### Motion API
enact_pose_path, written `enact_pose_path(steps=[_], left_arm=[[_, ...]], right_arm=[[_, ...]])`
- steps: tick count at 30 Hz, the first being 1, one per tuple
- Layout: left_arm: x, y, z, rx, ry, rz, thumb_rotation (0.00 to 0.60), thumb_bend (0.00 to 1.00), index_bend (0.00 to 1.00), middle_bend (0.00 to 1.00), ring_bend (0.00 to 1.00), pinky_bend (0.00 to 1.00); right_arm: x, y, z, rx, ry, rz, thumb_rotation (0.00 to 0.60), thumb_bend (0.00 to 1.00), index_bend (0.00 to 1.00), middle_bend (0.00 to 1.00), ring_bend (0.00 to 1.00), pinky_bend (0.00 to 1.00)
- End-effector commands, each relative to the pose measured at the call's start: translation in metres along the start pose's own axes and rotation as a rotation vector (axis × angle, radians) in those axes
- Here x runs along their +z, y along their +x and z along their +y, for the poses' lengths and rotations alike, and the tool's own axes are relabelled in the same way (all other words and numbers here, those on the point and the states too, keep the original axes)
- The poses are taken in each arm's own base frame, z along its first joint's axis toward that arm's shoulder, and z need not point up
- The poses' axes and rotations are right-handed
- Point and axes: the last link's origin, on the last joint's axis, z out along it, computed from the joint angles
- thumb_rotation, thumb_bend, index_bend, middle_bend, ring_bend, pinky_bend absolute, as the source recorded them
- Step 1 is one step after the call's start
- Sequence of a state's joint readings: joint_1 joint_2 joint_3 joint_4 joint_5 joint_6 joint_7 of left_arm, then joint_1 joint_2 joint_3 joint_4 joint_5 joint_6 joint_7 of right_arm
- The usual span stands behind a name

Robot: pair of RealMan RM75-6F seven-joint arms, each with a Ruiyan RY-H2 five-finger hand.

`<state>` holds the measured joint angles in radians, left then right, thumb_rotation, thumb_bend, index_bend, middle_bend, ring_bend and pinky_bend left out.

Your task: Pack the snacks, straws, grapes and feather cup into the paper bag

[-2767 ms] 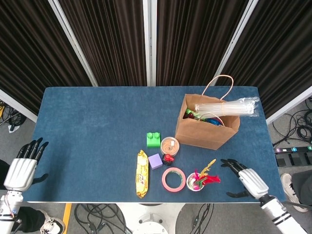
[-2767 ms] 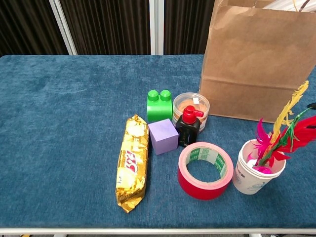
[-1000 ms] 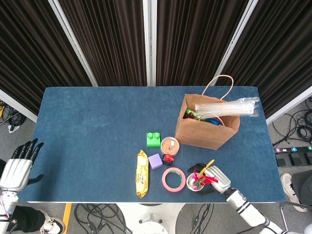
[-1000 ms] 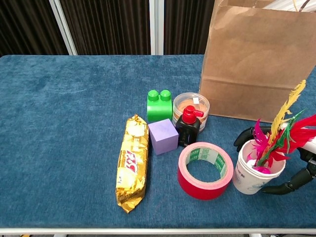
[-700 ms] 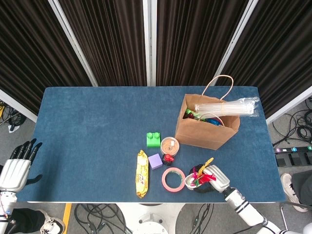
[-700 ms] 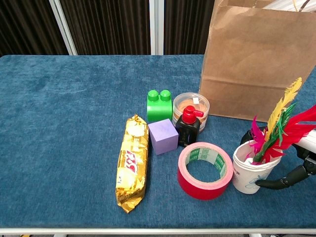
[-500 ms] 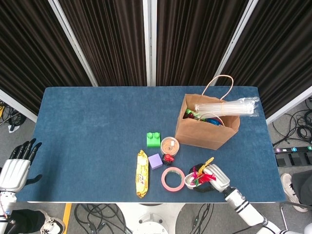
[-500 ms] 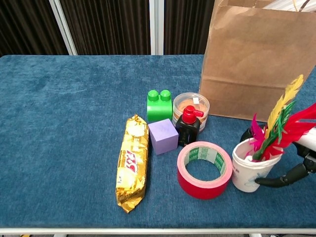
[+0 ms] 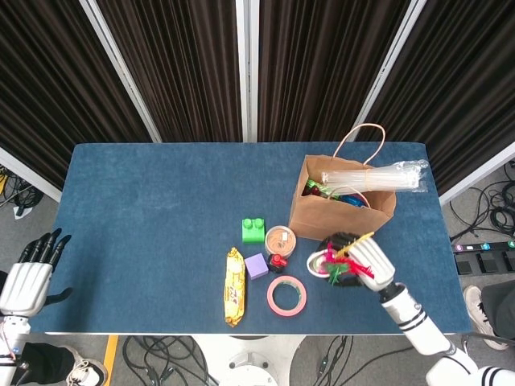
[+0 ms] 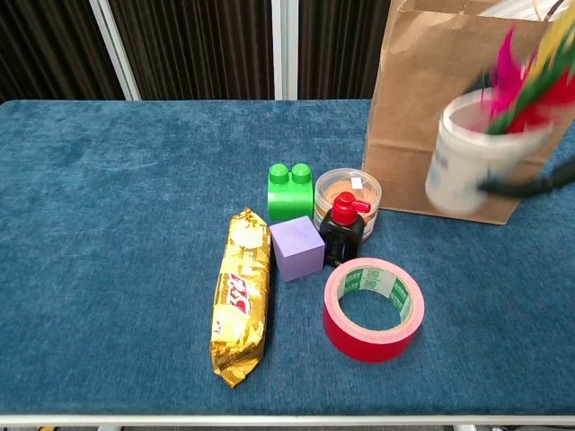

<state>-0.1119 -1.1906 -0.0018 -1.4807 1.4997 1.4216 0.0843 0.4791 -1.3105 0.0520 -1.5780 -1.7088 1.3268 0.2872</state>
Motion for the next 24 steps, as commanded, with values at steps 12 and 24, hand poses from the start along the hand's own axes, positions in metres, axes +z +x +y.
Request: enact_pose_path(steps=[12,24], left_arm=[[0.001,0.002,-0.001,-0.001,0.004,0.002,0.6,0.09,0.1,0.09,0.0,0.14],[0.002,0.002,-0.003,-0.004,0.004,-0.004,0.6,0.09,0.1,0.09,0.0,0.14]], right_arm=[[0.093,0.107,-0.072,-0.112,0.07,0.211,0.6,0.19,0.49,0.45,0.37,0.5],[0.112,0.16,-0.075,-0.208,-0.002,0.354,0.6,0.19,0.49,0.46,0.37,0.51]])
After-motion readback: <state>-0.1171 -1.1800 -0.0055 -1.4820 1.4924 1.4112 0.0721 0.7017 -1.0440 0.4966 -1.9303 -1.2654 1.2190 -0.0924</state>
